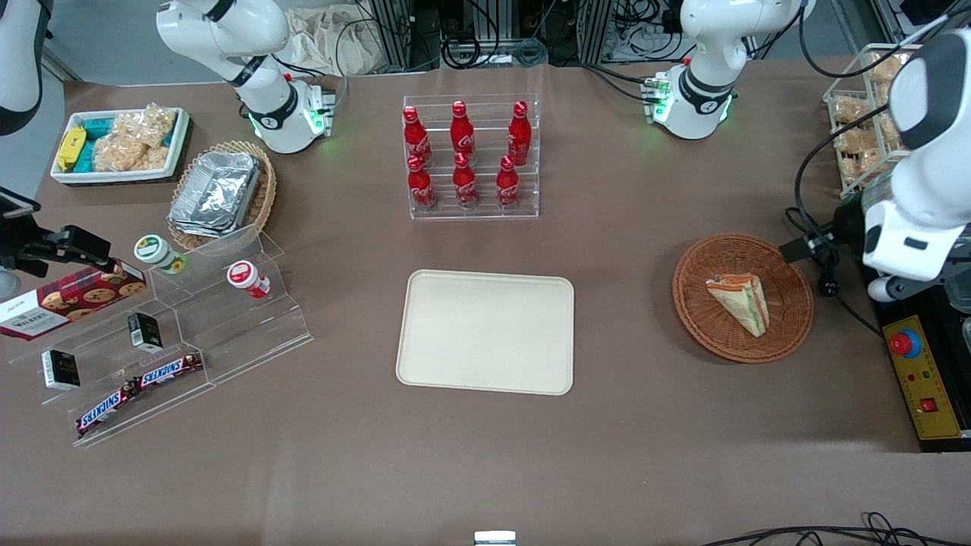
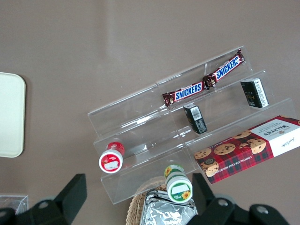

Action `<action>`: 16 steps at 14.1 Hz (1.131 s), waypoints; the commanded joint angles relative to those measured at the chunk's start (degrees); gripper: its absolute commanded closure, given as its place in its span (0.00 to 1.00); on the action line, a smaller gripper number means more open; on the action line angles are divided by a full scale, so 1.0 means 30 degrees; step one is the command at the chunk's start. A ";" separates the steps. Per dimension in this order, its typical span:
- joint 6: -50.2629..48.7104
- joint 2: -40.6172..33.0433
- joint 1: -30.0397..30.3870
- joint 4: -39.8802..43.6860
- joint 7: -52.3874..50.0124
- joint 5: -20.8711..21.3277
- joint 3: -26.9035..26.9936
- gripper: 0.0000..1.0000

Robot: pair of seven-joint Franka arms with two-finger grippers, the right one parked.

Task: Place sandwich from basket to tray
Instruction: 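Move the left gripper down over the wrapped sandwich in the wicker basket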

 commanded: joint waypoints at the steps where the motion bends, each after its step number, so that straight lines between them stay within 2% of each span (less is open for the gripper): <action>1: 0.3418 -0.1066 0.0004 -0.3826 -0.2686 -0.0046 0.0102 0.01; 7: 1.3383 -0.0721 0.0824 -0.9869 -0.2809 -0.0222 0.0308 0.01; 11: 1.4328 0.0159 0.0883 -1.0225 -0.2926 -0.0222 0.0337 0.01; 16: 1.6698 0.0687 0.0883 -1.2097 -0.2810 -0.0076 0.0366 0.01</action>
